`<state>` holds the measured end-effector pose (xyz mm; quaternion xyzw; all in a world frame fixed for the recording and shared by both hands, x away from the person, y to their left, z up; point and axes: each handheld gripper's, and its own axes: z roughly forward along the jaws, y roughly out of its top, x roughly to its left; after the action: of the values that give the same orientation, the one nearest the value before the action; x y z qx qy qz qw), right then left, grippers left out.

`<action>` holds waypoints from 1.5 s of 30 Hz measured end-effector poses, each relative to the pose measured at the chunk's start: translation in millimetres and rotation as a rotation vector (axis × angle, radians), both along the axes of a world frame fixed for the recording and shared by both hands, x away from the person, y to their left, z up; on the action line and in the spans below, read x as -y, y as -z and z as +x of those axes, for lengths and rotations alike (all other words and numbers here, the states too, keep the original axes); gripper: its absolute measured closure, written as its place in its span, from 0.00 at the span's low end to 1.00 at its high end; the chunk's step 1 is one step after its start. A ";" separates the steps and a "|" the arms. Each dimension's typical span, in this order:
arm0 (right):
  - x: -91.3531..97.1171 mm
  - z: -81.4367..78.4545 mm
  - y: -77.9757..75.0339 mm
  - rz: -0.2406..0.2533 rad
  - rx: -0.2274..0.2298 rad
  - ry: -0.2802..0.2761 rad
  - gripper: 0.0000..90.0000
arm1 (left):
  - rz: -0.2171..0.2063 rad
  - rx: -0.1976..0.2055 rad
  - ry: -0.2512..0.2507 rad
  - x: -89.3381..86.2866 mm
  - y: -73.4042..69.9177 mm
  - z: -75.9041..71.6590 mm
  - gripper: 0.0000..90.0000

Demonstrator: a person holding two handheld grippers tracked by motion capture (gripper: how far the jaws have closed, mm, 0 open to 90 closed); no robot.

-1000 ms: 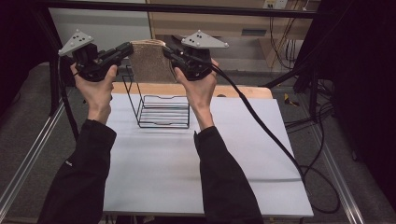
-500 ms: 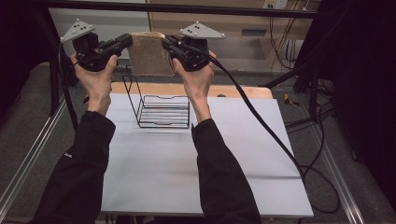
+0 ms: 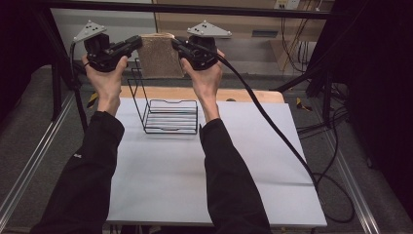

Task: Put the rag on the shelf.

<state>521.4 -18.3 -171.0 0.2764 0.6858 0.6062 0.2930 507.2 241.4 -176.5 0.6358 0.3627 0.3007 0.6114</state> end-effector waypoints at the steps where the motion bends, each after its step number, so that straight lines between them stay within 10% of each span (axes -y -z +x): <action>1: -0.6 0.0 1.5 -0.006 0.000 -0.003 0.92 | -0.001 -0.004 0.002 -1.1 2.0 0.1 0.95; 22: -7.0 -10.6 35.2 -0.070 -0.053 -0.023 0.92 | 0.044 -0.063 0.031 -9.6 42.0 -6.2 0.95; 45: 1.0 -22.8 49.4 -0.062 -0.010 -0.046 0.90 | 0.060 -0.028 0.081 -10.9 48.7 -21.8 0.95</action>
<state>498.6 -19.2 -220.4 0.2544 0.7119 0.5898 0.2839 485.4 252.3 -225.2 0.6721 0.3360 0.2776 0.5986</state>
